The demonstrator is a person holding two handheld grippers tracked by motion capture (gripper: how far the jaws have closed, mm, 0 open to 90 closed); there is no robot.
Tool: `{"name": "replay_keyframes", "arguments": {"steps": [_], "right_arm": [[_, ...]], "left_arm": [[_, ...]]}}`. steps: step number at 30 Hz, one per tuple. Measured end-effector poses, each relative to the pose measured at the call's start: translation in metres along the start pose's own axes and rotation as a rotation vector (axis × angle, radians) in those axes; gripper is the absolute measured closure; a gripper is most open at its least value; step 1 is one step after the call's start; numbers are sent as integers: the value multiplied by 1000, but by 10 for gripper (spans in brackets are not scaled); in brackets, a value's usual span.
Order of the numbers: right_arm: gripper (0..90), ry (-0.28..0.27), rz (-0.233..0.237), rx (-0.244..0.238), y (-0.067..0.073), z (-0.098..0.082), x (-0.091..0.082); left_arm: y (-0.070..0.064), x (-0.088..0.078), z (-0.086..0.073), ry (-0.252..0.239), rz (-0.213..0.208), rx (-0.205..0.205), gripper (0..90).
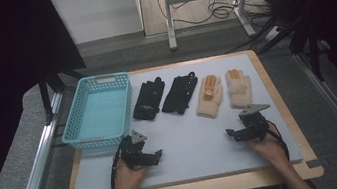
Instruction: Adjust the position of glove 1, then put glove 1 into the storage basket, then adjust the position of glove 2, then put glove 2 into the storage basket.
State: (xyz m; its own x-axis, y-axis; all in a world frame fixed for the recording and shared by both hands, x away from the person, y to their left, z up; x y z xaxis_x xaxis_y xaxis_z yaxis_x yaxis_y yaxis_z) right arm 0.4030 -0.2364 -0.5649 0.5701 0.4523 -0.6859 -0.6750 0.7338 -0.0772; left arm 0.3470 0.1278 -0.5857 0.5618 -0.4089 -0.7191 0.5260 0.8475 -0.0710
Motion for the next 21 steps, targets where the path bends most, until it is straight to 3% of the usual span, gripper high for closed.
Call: {"name": "replay_keyframes", "arguments": {"steps": [21], "right_arm": [[152,8,-10,8,0,0,0]], "left_arm": [[0,0,0,-2,1,2,17]]}}
Point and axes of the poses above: each handheld gripper's, and its own axes: x roughly forward along the jaws, z roughly out of its top, y roughly to its left, the point moved 5 cm from there along x, roughly forward along the jaws, and after that the axes turned 2 degrees about -x, right-handed, at the moved point
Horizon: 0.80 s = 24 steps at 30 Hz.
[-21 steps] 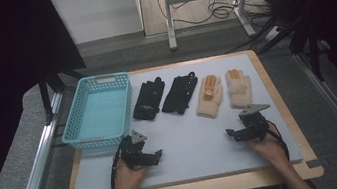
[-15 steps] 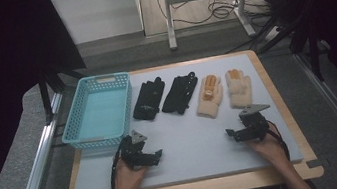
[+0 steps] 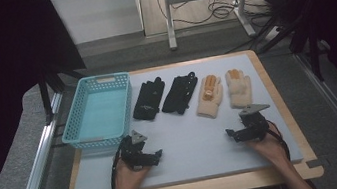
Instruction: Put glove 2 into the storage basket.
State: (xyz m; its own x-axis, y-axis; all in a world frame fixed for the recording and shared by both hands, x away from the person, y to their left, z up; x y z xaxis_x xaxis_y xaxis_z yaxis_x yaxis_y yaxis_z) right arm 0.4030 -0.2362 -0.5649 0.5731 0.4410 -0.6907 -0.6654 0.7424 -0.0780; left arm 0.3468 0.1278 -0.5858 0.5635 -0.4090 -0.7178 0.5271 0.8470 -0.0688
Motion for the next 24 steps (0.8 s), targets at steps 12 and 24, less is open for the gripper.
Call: {"name": "replay_keyframes", "arguments": {"steps": [12,24], "right_arm": [[162,7,26,11,2,11,3],[164,-12,84,4,16,61,22]], "left_arm": [[0,0,0,-1,1,1,18],[0,0,0,-2,2,1,20]]}}
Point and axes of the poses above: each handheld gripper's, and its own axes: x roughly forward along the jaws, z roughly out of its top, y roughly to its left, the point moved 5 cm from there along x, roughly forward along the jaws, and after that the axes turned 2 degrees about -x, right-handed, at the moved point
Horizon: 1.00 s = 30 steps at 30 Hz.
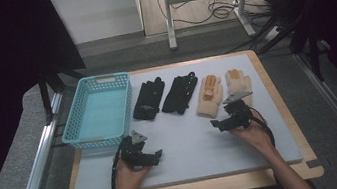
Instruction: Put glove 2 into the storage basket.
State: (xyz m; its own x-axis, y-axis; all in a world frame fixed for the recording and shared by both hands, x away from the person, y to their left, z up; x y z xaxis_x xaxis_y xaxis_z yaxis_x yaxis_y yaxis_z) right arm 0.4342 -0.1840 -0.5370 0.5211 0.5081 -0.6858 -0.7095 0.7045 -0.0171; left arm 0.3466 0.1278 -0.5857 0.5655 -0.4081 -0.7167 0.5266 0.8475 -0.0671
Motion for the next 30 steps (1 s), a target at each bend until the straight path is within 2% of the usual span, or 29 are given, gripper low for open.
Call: {"name": "replay_keyframes", "arguments": {"steps": [1,3,4,6,8,9,11,13,14,17,18,19,20,21,24,26,28,29,30], "right_arm": [[169,-7,4,-12,1,12,4],[184,-18,2,-24,2,24,10],[184,-18,2,-24,2,24,10],[204,-21,9,-38,2,42,18],[229,-17,7,-48,2,53,25],[229,-17,7,-48,2,53,25],[279,-18,5,-58,1,70,35],[300,-15,5,-59,1,75,38],[357,-6,-2,-60,1,85,46],[440,13,-20,-59,0,97,59],[440,13,-20,-59,0,97,59],[480,20,-29,-51,-2,103,69],[480,20,-29,-51,-2,103,69],[497,33,-32,-38,-5,107,79],[484,51,-37,-13,-11,112,94],[408,60,-49,-3,-15,113,103],[372,63,-57,2,-18,114,107],[327,67,-70,18,-22,114,115],[312,70,-64,33,-23,114,119]], "left_arm": [[0,0,0,0,0,0,20],[0,0,0,0,0,0,20],[0,0,0,0,0,0,20],[0,0,0,1,0,0,20],[0,0,0,1,0,0,19],[0,0,0,1,0,0,20],[0,0,0,0,0,0,20],[0,0,0,0,-1,1,20],[0,0,0,1,0,2,20],[0,0,0,1,0,2,19],[0,0,0,1,0,2,20],[0,0,0,0,0,2,20],[0,0,0,0,0,2,20],[0,0,0,0,-1,1,20],[0,0,0,-1,-2,0,20],[0,0,0,-2,-2,0,20],[0,0,0,-1,-2,-1,20],[0,0,0,-1,-2,0,20],[0,0,0,-1,-2,0,20]]}}
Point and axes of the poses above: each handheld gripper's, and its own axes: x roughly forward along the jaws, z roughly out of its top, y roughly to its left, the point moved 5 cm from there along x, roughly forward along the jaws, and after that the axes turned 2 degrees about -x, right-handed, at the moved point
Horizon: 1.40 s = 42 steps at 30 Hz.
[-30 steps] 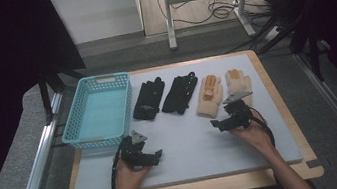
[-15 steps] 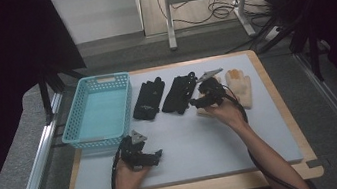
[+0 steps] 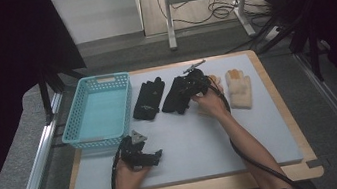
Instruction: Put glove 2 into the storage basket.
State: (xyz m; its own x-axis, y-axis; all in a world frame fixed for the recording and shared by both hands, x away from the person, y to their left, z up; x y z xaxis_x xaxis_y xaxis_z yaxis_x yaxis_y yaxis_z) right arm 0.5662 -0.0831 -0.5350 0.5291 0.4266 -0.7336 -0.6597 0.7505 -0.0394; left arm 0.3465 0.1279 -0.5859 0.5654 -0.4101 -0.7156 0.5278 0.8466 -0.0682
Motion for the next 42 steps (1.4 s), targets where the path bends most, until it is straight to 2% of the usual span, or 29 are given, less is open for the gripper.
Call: {"name": "replay_keyframes", "arguments": {"steps": [2,5,6,7,8,9,10,15,17,22,25,28,30,38,39,40,42], "right_arm": [[292,9,8,7,0,1,7],[289,59,-13,-15,3,2,19],[289,59,-13,-15,3,2,19],[336,106,-43,-46,4,1,26],[421,112,-22,-30,4,2,27],[454,116,4,-6,5,2,28],[490,119,5,4,4,2,28],[790,117,52,22,10,1,26],[827,119,48,6,12,1,26],[841,113,30,-37,14,2,20],[842,89,39,-55,15,4,9],[842,62,71,-56,17,7,-6],[842,48,87,-77,21,9,-18],[841,-7,137,-171,45,8,-72],[841,-7,137,-171,45,8,-72],[842,-15,152,-193,54,5,-86],[841,-16,173,-216,62,-2,-99]], "left_arm": [[0,0,0,0,0,0,20],[0,0,0,0,0,1,20],[0,0,0,0,0,1,20],[0,0,0,0,0,1,20],[0,0,0,0,0,0,20],[0,0,0,0,0,1,20],[0,0,0,0,0,0,20],[0,0,0,0,0,0,20],[0,0,0,0,0,1,20],[0,0,0,0,-1,0,21],[0,0,0,0,-2,-2,20],[0,0,0,0,-1,-1,20],[0,0,0,1,0,0,21],[0,0,0,-2,-1,0,21],[0,0,0,-2,-1,0,21],[0,0,0,-2,-1,0,21],[0,0,0,0,0,0,21]]}}
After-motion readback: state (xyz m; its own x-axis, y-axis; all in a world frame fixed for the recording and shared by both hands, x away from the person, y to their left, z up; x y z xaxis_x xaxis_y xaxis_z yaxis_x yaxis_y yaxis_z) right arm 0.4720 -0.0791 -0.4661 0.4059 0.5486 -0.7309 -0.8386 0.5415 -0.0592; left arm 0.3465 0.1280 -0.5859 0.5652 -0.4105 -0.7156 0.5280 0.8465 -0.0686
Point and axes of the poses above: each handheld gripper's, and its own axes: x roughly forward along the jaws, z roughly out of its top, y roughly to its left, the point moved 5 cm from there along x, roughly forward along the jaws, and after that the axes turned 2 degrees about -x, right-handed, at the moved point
